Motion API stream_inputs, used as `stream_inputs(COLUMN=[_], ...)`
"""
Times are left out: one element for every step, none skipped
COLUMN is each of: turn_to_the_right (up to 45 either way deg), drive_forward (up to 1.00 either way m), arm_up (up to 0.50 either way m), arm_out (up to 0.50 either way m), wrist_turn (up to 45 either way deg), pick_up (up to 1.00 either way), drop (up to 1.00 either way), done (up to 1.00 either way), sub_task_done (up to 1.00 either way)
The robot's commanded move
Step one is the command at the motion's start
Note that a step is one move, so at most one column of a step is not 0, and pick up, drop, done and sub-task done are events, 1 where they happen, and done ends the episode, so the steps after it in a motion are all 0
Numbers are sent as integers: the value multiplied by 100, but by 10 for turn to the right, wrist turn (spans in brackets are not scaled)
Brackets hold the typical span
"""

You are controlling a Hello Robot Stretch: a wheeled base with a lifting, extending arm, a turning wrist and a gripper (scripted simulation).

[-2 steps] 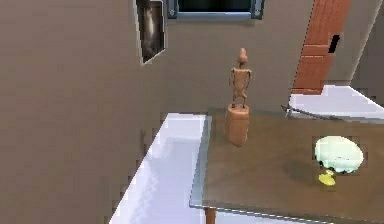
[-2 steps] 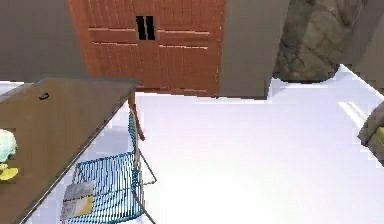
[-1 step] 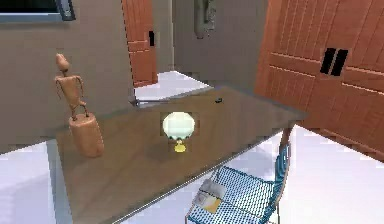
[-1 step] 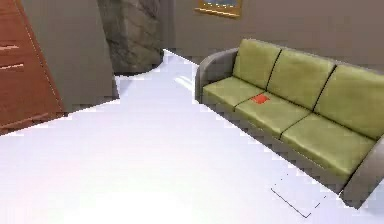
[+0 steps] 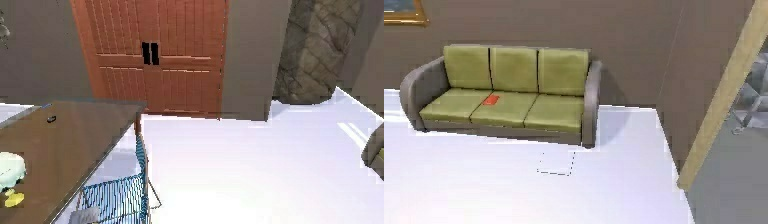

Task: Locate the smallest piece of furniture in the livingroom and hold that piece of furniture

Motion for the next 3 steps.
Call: stream_inputs(turn_to_the_right=[90, 0, 30], drive_forward=[0, 55, 0], arm_up=[0, 0, 0], arm_out=[0, 0, 0], wrist_turn=[0, 0, 0], pick_up=[0, 0, 0], drop=[0, 0, 0], done=[0, 0, 0], sub_task_done=[0, 0, 0])
